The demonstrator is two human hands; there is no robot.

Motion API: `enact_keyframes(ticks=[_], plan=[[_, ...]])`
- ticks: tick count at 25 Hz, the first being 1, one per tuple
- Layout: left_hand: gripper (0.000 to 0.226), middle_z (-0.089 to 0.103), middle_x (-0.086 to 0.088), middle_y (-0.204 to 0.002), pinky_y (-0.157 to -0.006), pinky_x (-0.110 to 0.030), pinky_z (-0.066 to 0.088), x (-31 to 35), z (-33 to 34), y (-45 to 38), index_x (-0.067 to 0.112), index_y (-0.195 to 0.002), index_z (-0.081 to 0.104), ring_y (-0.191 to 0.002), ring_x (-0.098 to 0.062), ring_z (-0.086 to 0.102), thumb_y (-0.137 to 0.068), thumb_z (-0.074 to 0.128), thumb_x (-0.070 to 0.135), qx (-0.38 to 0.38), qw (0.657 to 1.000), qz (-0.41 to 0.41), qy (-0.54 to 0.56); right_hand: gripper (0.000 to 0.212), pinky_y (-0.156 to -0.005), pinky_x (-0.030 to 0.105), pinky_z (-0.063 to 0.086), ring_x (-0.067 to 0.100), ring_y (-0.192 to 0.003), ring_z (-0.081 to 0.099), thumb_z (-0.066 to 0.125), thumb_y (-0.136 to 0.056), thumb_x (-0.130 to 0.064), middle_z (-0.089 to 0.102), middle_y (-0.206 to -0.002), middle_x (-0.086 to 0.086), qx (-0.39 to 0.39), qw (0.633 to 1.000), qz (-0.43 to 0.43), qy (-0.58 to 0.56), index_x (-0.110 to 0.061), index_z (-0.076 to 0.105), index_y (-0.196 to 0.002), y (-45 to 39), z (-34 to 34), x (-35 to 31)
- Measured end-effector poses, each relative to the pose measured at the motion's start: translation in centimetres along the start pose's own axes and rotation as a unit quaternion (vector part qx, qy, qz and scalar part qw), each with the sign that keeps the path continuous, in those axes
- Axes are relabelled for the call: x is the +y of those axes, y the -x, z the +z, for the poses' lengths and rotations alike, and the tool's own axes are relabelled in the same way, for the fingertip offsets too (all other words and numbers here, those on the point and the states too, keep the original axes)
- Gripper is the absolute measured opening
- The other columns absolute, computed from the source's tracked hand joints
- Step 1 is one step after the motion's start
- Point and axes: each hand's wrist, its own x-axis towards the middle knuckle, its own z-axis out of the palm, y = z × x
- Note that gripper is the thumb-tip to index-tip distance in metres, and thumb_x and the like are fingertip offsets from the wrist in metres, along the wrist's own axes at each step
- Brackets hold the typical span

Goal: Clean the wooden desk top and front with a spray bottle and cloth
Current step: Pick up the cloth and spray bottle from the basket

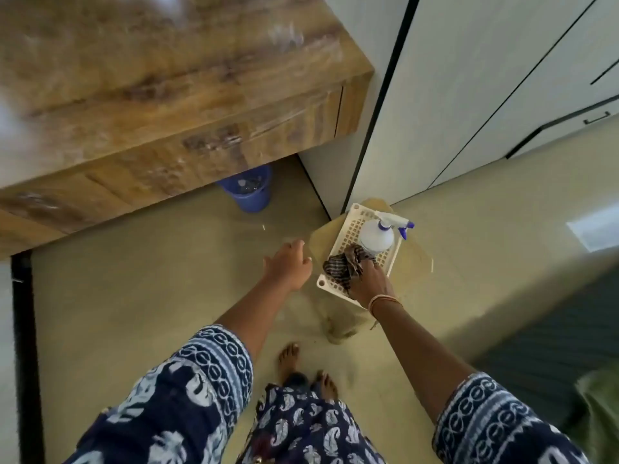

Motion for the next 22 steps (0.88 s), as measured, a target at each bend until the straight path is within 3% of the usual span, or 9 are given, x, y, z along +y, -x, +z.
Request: enact_keyframes(ticks=[5,8,11,14,16,18,20,22], plan=[[0.049,0.044,-0.010,-0.144,-0.108,-0.045,0.031,-2.9,3.9,-6.7,0.022,-0.146,0.034,-0.128,-0.031,0.047,-0.100,0.042,0.035,0.017,1.000,-0.007,0.014,0.056,-0.098,0.046,0.046,0.037,-0.125,0.048,0.063,-0.088,-0.032,0.044,-0.138,0.015,-0.013,0.999,0.026,0.040,-0.011,0.041,-0.134,-7.3,5.2,2.0],[0.048,0.044,-0.009,-0.145,-0.107,-0.045,0.033,-5.3,6.5,-9.3,0.022,-0.145,0.036,-0.130,-0.031,0.046,-0.100,0.044,0.033,0.027,0.999,0.010,0.017,0.072,-0.099,0.048,0.047,0.037,-0.123,0.047,0.072,-0.079,-0.042,0.042,-0.138,0.015,0.038,0.995,0.022,0.085,-0.014,0.038,-0.137,-10.0,8.0,3.5],[0.046,0.046,-0.009,-0.144,-0.107,-0.045,0.036,-7.3,7.8,-11.0,0.021,-0.144,0.040,-0.129,-0.030,0.046,-0.099,0.047,0.030,0.026,0.998,0.007,0.054,0.063,-0.088,0.042,0.051,0.033,-0.110,0.058,0.072,-0.078,-0.037,0.056,-0.126,0.013,0.077,0.992,-0.007,0.094,-0.013,0.046,-0.129,-11.0,8.9,3.9],[0.043,0.052,-0.012,-0.140,-0.106,-0.042,0.040,-6.9,7.3,-10.2,0.017,-0.139,0.048,-0.127,-0.030,0.050,-0.097,0.051,0.024,0.035,0.990,0.016,0.132,0.050,-0.082,0.035,0.052,0.028,-0.097,0.064,0.073,-0.079,-0.029,0.069,-0.111,0.008,0.056,0.995,0.052,-0.064,-0.015,0.059,-0.125,-9.8,7.3,2.8],[0.038,0.058,-0.013,-0.134,-0.103,-0.036,0.043,-5.3,5.0,-8.8,0.014,-0.132,0.056,-0.123,-0.026,0.054,-0.095,0.056,0.023,0.045,0.974,0.018,0.223,0.041,-0.079,0.031,0.053,0.025,-0.093,0.065,0.074,-0.079,-0.029,0.071,-0.103,0.008,0.060,0.962,0.098,-0.246,-0.012,0.067,-0.115,-7.8,5.2,0.5],[0.044,0.061,-0.011,-0.132,-0.102,-0.033,0.043,-3.2,1.9,-7.0,0.015,-0.129,0.059,-0.117,-0.021,0.058,-0.089,0.065,0.033,0.017,0.928,0.001,0.372,0.026,-0.077,0.035,0.057,0.028,-0.091,0.068,0.072,-0.083,-0.025,0.072,-0.098,0.012,0.021,0.886,0.122,-0.446,-0.008,0.070,-0.103,-4.7,2.9,-3.2],[0.062,0.059,-0.008,-0.134,-0.108,-0.042,0.042,-1.2,-2.0,-4.6,0.021,-0.132,0.058,-0.119,-0.021,0.058,-0.082,0.067,0.056,-0.077,0.841,-0.024,0.535,0.020,-0.081,0.046,0.059,0.029,-0.083,0.070,0.070,-0.088,-0.024,0.072,-0.092,0.015,-0.071,0.809,0.118,-0.572,-0.006,0.069,-0.097,-1.1,0.0,-7.1],[0.064,0.068,-0.011,-0.117,-0.101,-0.047,0.049,-0.2,-5.3,-2.6,0.015,-0.114,0.071,-0.106,-0.026,0.066,-0.083,0.054,0.069,-0.182,0.728,-0.047,0.659,0.025,-0.077,0.046,0.057,0.027,-0.073,0.069,0.068,-0.091,-0.030,0.071,-0.085,0.013,-0.141,0.794,0.080,-0.586,-0.005,0.070,-0.096,1.4,-2.4,-9.7]])
